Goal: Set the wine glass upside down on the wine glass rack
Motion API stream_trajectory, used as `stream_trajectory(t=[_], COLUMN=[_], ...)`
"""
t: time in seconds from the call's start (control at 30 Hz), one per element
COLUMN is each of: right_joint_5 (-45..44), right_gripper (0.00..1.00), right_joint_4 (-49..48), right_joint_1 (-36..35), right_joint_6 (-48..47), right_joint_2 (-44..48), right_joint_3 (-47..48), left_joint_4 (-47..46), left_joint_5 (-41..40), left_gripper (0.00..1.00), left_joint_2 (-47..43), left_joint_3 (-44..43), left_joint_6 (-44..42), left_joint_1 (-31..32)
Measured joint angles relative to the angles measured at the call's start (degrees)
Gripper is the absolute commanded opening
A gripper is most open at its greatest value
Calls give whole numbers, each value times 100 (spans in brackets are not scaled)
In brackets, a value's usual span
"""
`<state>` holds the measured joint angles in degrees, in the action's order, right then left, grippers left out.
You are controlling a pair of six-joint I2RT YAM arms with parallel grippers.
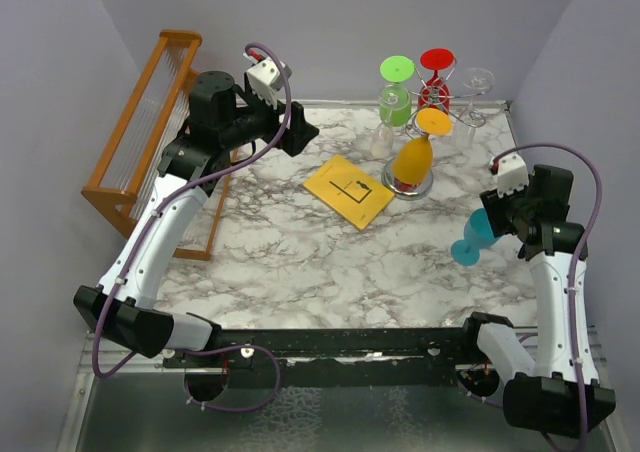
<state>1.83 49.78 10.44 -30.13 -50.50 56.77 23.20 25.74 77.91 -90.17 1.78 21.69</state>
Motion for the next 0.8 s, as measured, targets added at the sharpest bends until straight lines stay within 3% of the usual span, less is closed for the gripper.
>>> stream_trajectory(t=[0.37, 0.5, 0.73, 0.8], right_joint_5=[387, 431, 704, 929], right_gripper=[30, 23, 2, 1], right_joint_4=[-9, -46, -92, -50], right_joint_1=[186, 216, 232, 234], right_joint_6=[295, 302, 271, 168], right_joint_2=[-778, -868, -890, -892], right_joint_3=[-302, -302, -299, -267], left_joint_4=[-44, -44, -46, -46], left_joint_5=[142, 186, 199, 199], left_gripper=[91, 91, 91, 91], left_joint_2=[0, 0, 0, 0], left_joint_3=[0, 7, 9, 13], left_joint_6=[0, 0, 0, 0], left_joint_1=[0, 0, 0, 0])
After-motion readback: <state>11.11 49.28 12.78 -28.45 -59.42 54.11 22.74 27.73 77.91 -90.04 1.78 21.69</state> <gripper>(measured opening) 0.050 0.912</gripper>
